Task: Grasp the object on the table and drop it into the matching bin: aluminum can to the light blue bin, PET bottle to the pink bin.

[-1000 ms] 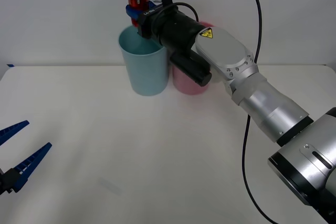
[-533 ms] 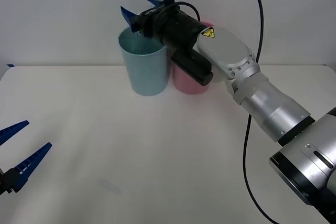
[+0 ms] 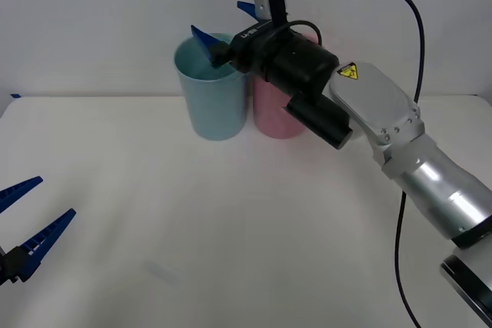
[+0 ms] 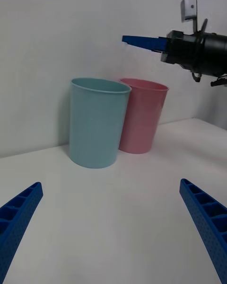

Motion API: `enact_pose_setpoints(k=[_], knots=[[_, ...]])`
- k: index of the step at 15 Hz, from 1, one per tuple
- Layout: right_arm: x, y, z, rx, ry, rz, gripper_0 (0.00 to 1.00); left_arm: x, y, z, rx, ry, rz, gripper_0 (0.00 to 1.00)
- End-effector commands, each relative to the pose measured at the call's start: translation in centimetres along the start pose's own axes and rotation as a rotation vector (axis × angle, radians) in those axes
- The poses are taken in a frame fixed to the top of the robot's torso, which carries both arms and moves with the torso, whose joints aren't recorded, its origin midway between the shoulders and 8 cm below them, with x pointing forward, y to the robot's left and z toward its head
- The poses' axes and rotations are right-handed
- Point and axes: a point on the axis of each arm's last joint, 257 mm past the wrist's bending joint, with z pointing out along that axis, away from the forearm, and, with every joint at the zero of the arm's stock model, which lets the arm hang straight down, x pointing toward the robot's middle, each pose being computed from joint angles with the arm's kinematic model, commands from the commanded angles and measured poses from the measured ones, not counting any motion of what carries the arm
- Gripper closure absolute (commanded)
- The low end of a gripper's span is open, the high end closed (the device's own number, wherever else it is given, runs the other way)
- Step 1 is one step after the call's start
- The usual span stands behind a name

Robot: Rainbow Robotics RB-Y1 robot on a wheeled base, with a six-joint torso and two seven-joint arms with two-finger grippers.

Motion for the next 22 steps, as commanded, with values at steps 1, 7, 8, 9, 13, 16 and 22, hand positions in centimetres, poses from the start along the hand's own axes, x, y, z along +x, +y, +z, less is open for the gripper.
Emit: enact_pose_setpoints(k=[1,7,8,9,13,16,22], knots=[[0.4,0.3,-3.9,-0.036,0.001,-0.005,0.00,0.0,0.0,0.0,0.000,0.000,0.000,0.00],[3.2,-0.3,-14.0,-0.065,0.064,0.023,0.00,0.0,0.0,0.0,0.000,0.000,0.000,0.00],[3.6,-0.6,-15.3,-0.075,0.075,0.022,0.00,0.0,0.0,0.0,0.000,0.000,0.000,0.00],[4.2,-1.1,-16.9,-0.082,0.088,0.021,0.00,0.0,0.0,0.0,0.000,0.000,0.000,0.00],[6.9,-3.6,-23.6,-0.060,0.143,0.033,0.00,0.0,0.0,0.0,0.000,0.000,0.000,0.00],[9.0,-5.4,-29.3,-0.018,0.195,0.015,0.00,0.0,0.0,0.0,0.000,0.000,0.000,0.00],[12.1,-9.3,-40.3,0.080,0.264,-0.009,0.00,0.0,0.0,0.0,0.000,0.000,0.000,0.00]])
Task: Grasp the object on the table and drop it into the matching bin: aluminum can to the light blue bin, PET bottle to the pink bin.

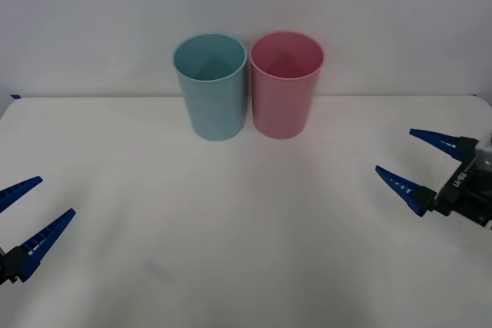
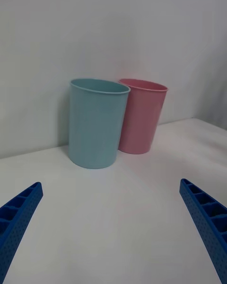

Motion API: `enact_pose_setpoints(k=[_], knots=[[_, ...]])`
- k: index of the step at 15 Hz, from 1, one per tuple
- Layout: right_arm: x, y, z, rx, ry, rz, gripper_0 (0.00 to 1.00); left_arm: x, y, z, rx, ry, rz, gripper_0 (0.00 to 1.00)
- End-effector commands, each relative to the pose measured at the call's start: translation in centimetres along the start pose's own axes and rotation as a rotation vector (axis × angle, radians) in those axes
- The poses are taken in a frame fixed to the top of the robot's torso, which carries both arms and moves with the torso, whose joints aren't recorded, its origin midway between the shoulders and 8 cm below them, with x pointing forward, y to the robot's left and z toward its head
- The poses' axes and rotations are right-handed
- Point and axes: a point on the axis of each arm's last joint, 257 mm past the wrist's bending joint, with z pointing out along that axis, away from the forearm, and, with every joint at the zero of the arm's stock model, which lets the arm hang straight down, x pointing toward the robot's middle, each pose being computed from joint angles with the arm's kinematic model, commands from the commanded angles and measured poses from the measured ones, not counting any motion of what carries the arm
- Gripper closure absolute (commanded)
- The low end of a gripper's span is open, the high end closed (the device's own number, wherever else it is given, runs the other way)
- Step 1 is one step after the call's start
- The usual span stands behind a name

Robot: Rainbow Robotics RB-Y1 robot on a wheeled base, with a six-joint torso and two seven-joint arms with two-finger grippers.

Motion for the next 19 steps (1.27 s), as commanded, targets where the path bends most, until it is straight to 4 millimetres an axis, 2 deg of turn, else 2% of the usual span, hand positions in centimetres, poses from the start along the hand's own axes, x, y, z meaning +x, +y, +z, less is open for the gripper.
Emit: enact_pose_setpoints(k=[1,3,7,12,14,19], knots=[[2.4,-1.9,-3.8,0.041,0.012,0.048,0.00,0.0,0.0,0.0,0.000,0.000,0.000,0.00],[3.4,-2.5,-5.5,0.061,0.016,0.067,0.00,0.0,0.0,0.0,0.000,0.000,0.000,0.00],[4.1,-2.0,-8.1,0.072,0.008,0.118,0.00,0.0,0.0,0.0,0.000,0.000,0.000,0.00],[4.9,-0.1,-10.9,0.062,0.033,0.140,0.00,0.0,0.0,0.0,0.000,0.000,0.000,0.00],[4.8,0.5,-11.3,0.058,0.044,0.135,0.00,0.0,0.0,0.0,0.000,0.000,0.000,0.00],[5.0,0.6,-11.5,0.059,0.048,0.131,0.00,0.0,0.0,0.0,0.000,0.000,0.000,0.00]])
